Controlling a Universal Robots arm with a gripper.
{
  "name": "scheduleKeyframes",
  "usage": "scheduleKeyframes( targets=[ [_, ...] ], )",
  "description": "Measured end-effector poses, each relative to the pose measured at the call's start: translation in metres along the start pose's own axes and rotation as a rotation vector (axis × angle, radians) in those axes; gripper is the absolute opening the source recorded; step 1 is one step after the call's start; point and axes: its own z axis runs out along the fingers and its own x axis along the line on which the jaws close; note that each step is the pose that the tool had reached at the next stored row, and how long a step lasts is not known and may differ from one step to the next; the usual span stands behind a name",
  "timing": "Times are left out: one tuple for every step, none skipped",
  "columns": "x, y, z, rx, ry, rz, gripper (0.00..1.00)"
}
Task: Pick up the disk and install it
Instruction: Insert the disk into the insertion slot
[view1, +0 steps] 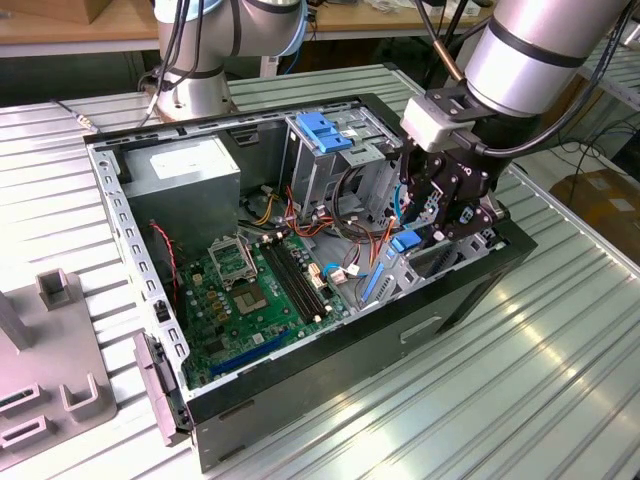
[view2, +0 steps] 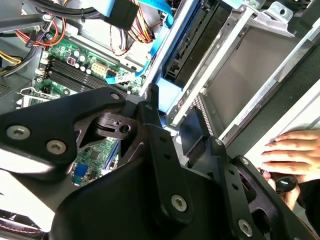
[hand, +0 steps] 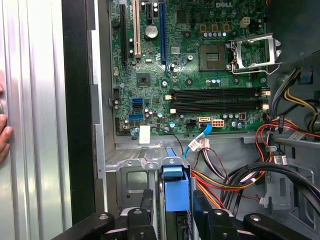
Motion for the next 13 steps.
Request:
scheduleKeyframes(
  targets=[
    [0.0, 0.0, 0.0, 0.0, 0.0, 0.0, 0.43],
    [0.0, 0.0, 0.0001, 0.0, -0.0001, 0.0, 0.43],
    [0.0, 0.0, 0.0001, 0.0, 0.0, 0.0, 0.37],
    [0.0, 0.0, 0.0001, 0.0, 0.0, 0.0, 0.31],
    [0.0, 0.0, 0.0001, 0.0, 0.0, 0.0, 0.31],
    [0.0, 0.0, 0.0001, 0.0, -0.0001, 0.0, 0.24],
    [0.0, 0.0, 0.0001, 0.0, -0.0001, 0.0, 0.18],
    [0.0, 0.0, 0.0001, 0.0, 0.0, 0.0, 0.12],
    [0.0, 0.0, 0.0001, 0.0, 0.0, 0.0, 0.12],
    [0.0, 0.0, 0.0001, 0.0, 0.0, 0.0, 0.11],
    [0.0, 0.0, 0.0001, 0.0, 0.0, 0.0, 0.11],
    [0.0, 0.0, 0.0002, 0.0, 0.0, 0.0, 0.11],
    [0.0, 0.0, 0.0002, 0.0, -0.0001, 0.0, 0.11]
  ],
)
